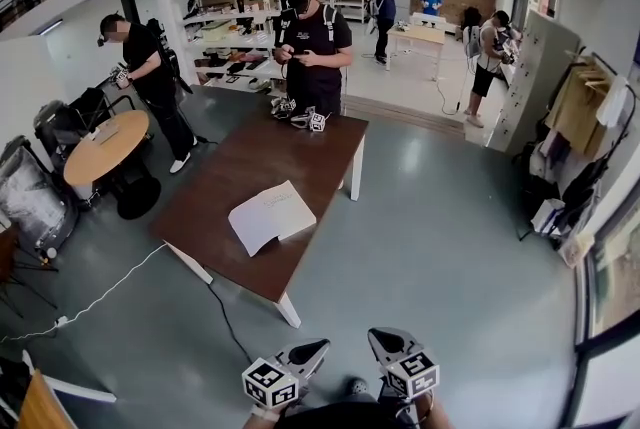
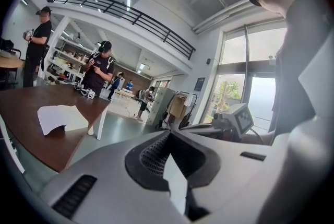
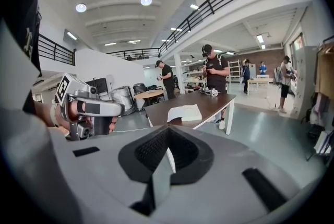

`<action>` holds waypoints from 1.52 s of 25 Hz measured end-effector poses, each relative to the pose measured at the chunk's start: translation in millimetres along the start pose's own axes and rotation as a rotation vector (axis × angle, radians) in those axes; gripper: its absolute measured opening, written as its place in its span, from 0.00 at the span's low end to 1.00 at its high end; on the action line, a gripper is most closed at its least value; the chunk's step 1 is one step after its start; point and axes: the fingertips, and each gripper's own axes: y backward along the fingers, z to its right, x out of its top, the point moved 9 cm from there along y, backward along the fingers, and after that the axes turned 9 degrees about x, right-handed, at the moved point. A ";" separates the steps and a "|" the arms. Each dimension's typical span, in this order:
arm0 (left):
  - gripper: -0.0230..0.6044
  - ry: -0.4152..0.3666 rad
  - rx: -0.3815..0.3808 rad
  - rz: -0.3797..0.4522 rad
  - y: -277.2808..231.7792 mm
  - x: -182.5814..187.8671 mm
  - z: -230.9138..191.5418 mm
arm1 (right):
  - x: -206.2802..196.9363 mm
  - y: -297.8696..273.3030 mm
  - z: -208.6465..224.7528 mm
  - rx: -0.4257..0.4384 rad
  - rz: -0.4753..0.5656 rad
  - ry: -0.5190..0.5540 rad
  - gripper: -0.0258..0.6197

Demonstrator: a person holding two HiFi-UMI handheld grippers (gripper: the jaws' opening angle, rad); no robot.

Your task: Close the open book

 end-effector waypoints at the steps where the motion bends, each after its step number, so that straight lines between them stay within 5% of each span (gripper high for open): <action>1: 0.04 -0.003 0.000 -0.001 -4.7 0.3 1.3 | -1.0 2.5 4.4 -0.001 0.003 -0.003 0.02; 16: 0.04 -0.031 0.074 0.003 -90.6 8.9 34.9 | -13.3 54.8 101.2 -0.016 0.032 -0.016 0.02; 28: 0.04 0.023 0.126 -0.020 -89.5 -5.3 30.2 | -19.2 40.7 115.9 0.019 0.001 -0.028 0.02; 38: 0.04 0.037 0.037 -0.015 -106.8 1.3 -16.4 | -7.7 8.0 112.0 -0.049 -0.023 -0.032 0.02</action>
